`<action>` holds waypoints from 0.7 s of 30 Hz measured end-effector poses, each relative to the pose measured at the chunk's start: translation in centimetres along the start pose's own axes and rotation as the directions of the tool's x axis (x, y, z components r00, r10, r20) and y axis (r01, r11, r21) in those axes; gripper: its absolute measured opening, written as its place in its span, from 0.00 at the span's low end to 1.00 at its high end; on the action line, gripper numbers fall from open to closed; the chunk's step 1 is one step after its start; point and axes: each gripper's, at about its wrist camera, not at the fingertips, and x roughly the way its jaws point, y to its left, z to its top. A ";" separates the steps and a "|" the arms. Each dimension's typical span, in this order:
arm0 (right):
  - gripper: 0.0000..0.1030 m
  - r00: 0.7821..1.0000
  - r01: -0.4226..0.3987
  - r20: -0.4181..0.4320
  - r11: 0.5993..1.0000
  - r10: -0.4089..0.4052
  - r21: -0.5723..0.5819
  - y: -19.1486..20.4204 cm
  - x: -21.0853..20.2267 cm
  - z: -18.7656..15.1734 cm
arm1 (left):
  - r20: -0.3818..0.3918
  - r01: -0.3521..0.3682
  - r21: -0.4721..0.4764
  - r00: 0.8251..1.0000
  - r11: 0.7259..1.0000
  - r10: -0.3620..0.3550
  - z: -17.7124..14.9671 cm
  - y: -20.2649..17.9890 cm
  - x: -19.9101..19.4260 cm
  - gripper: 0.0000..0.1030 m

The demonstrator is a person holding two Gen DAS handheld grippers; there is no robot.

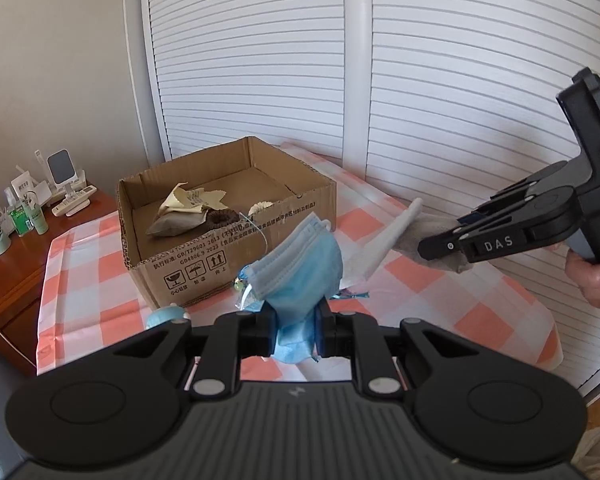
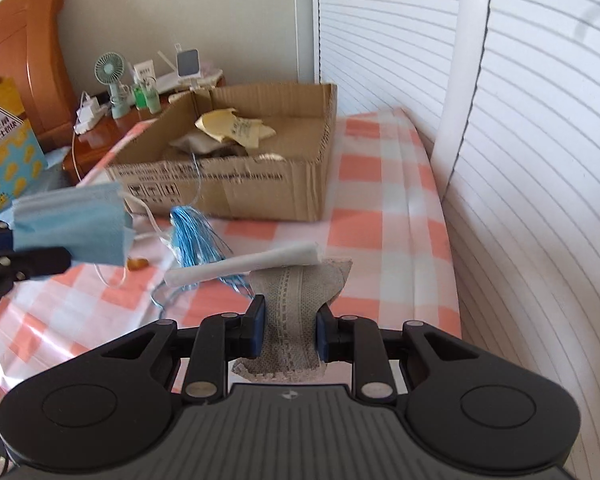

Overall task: Organize soft objects
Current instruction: 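Pull the grey cloth out from under the white towel with the right gripper, then drop the blue mask into the box with the left gripper while the right drops the grey cloth in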

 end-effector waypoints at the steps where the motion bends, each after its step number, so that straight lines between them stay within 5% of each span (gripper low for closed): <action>1: 0.28 1.000 -0.002 0.007 1.000 0.002 -0.002 0.1 -0.2 0.2 | 0.000 -0.001 0.003 1.000 1.000 0.001 0.0 0.0 -0.1 0.15; 13: 0.28 0.995 -0.032 0.091 0.999 0.035 -0.038 1.4 -1.7 3.6 | 0.015 -0.042 0.058 0.999 0.997 0.042 2.7 1.3 0.9 0.15; 21: 0.28 0.997 -0.011 0.074 0.998 0.015 -0.061 1.9 0.0 5.3 | 0.025 -0.068 0.094 0.997 0.993 0.066 5.7 2.8 2.8 0.15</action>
